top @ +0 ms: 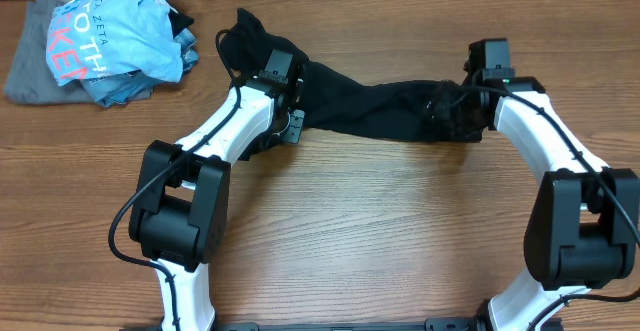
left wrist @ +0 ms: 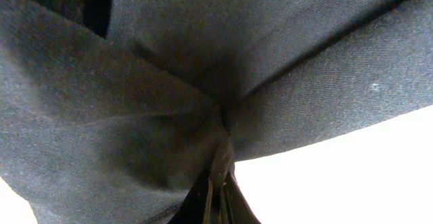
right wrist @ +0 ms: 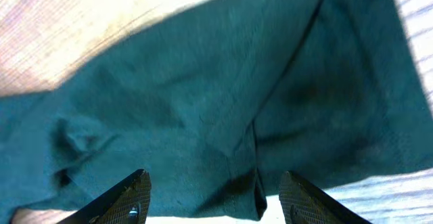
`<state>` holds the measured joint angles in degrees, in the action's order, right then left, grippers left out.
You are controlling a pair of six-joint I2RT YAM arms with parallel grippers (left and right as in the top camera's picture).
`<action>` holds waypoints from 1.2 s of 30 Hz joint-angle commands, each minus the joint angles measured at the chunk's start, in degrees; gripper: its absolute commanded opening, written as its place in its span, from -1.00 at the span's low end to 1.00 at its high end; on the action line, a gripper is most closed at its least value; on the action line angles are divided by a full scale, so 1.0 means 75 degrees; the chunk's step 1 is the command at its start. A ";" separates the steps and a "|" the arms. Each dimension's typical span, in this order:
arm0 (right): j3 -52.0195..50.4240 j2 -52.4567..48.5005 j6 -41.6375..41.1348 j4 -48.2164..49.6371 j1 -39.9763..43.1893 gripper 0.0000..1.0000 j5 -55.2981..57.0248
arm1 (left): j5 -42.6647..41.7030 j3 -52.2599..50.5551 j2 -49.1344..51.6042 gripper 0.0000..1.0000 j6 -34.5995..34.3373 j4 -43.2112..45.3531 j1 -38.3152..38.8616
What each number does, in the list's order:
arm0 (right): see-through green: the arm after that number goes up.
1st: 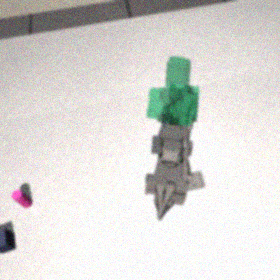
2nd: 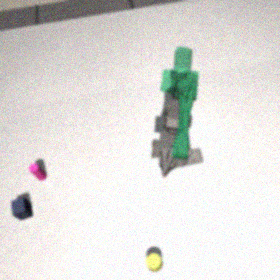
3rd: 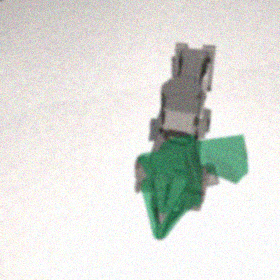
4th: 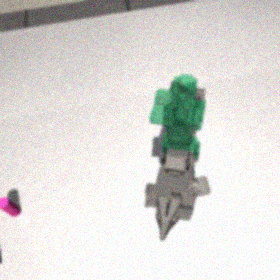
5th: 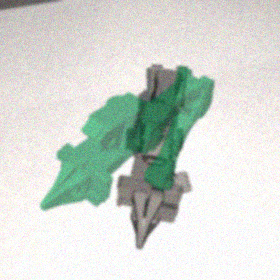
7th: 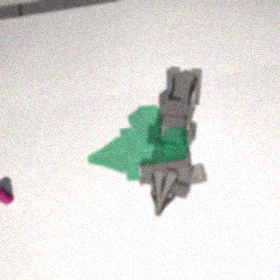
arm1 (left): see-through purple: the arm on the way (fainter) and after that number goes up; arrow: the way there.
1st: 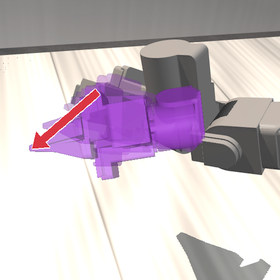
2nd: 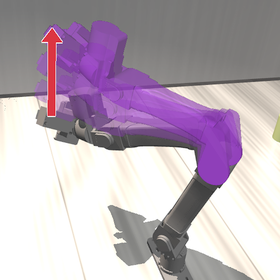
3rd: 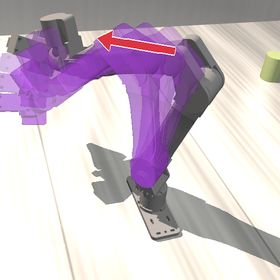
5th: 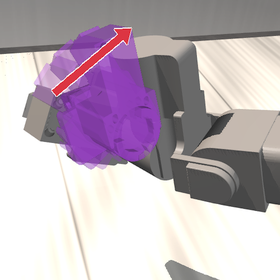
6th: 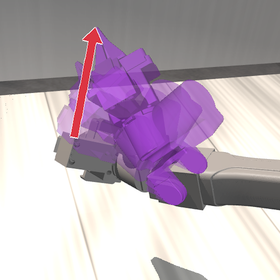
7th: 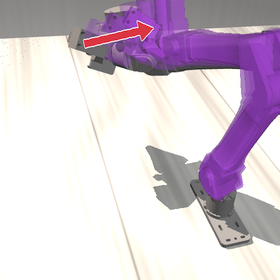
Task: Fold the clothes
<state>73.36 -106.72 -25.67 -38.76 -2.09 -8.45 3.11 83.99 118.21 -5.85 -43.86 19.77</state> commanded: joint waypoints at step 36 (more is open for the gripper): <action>-0.0280 -0.0545 -0.0079 -0.0259 -0.0070 -0.93 -0.0210 | 0.0061 -0.0044 0.0082 -0.92 -0.0085 -0.0015 -0.0032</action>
<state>70.81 -111.31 -26.33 -39.99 -2.39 -9.06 3.11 83.99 118.21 -5.87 -43.68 19.77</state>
